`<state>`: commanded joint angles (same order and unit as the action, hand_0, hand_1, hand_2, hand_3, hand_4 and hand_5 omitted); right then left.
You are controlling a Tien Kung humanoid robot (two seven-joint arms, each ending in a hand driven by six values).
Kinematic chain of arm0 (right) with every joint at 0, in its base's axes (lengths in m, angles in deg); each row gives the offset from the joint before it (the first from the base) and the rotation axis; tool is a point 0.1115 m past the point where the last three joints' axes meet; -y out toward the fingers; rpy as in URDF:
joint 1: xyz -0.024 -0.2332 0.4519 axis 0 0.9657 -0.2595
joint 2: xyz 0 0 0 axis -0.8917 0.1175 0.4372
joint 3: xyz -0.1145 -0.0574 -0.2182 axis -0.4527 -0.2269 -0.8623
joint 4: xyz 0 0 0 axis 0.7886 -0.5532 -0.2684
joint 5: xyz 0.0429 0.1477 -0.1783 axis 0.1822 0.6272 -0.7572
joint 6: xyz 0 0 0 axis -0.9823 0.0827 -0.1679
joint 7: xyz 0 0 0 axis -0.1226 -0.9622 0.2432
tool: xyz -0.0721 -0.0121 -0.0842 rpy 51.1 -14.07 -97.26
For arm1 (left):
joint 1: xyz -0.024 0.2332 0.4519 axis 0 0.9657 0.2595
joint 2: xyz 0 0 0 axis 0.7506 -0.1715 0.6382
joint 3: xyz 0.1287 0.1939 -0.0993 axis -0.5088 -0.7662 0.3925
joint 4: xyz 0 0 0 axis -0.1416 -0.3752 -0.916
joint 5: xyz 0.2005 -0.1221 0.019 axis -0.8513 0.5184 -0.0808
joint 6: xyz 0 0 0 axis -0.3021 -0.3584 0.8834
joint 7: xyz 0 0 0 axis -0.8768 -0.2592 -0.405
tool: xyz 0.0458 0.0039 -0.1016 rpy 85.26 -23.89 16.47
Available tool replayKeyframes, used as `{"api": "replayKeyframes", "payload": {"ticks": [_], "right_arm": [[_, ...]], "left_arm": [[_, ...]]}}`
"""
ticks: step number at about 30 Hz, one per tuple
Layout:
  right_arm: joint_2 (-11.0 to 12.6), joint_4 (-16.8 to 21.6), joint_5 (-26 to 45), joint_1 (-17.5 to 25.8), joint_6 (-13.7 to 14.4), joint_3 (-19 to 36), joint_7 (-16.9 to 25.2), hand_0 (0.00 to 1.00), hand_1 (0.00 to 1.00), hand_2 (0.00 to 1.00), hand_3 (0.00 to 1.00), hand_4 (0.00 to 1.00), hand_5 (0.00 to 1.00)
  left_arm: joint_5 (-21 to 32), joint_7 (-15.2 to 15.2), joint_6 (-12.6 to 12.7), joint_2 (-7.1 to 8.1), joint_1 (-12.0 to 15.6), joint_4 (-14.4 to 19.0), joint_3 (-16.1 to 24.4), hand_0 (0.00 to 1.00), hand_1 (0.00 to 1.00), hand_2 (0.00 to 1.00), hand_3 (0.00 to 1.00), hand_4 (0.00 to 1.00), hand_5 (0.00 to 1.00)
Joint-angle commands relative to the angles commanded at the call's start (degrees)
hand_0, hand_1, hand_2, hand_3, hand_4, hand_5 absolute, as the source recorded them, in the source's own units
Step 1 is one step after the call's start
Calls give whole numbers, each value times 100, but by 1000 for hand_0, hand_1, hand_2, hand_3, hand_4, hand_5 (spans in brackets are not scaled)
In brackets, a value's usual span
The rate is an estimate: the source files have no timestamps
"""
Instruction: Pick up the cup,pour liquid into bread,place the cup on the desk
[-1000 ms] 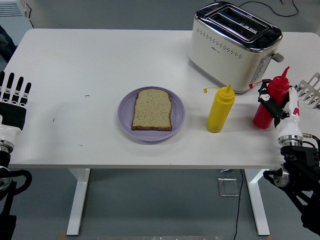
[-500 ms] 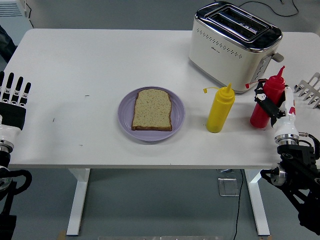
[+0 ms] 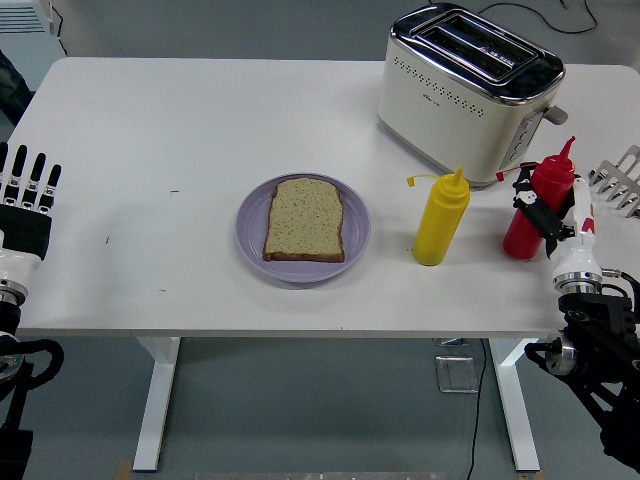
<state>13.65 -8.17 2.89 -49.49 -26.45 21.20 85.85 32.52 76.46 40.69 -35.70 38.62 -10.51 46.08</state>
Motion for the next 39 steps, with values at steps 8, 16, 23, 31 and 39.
{"api": "replayKeyframes", "payload": {"ticks": [8,16,23,31,39], "right_arm": [[52,65,-214,72,161,-66,0,325,341,406,456,482,168],[92,117,-329,157,343,-168,0,365,366,429,473,563,168],[133,146,-408,222,442,-258,0,522,500,528,649,628,175],[159,168,-462,282,501,-260,0,691,628,660,776,651,178],[187,226,-493,356,511,-272,0,765,679,741,824,659,169]], "left_arm": [[1,2,-1,0,-3,1,11,800,803,843,750,534,998],[2,4,-1,2,-5,3,13,801,803,843,750,533,998],[2,5,-1,1,-4,2,3,801,803,843,750,534,998],[1,6,1,3,-4,-1,-15,800,803,843,750,535,998],[-1,10,3,8,2,1,-16,801,803,843,750,534,998]]}}
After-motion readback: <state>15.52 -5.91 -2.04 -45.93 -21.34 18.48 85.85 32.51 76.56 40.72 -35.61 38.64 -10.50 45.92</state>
